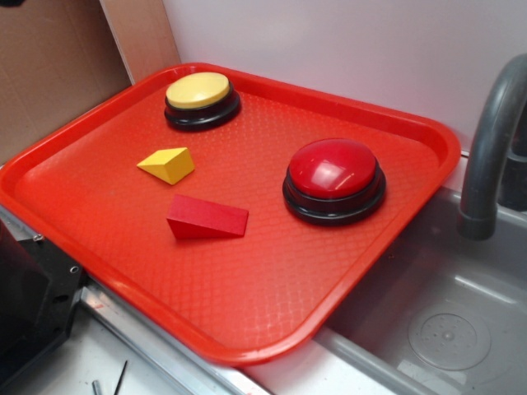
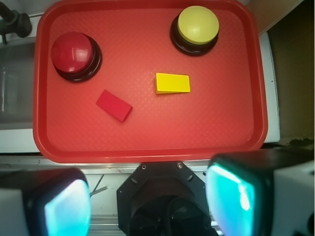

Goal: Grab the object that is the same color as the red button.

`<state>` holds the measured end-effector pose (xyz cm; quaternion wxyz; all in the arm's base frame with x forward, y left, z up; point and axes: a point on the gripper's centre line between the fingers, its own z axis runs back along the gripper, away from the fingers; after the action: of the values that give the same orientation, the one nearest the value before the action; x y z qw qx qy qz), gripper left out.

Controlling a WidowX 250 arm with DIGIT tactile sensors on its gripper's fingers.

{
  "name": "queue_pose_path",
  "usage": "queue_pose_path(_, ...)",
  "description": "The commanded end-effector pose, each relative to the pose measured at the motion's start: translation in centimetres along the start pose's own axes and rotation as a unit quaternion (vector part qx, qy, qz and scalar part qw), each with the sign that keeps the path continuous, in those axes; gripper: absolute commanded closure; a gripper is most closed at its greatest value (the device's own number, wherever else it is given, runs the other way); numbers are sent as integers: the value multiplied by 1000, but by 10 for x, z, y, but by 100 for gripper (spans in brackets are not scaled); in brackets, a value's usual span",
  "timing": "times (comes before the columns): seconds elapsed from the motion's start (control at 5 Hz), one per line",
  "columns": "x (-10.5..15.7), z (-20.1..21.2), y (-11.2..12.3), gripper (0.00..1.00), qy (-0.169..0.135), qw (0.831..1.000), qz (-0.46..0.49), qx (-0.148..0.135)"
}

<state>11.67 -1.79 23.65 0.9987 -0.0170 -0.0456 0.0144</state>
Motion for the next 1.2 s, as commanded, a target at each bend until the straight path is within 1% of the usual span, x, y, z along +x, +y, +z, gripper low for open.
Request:
queue_pose_path(0.0, 0, 0, 0, 0, 0, 1000, 0, 0)
queue_pose_path(0.2, 34, -34, -29, 0, 6, 992, -125, 0)
queue_pose_path(0.4, 49, -65, -45, 0, -26, 968, -249, 12)
queue_pose_path(0.6, 46, -101, -52, 0, -12, 930, -367, -3)
queue_pose_path(0.8, 38, -146, -47, 0, -2, 896, -443, -32)
queue_pose_path(1.0, 35, -166, -44, 0, 37, 891, -451, -34)
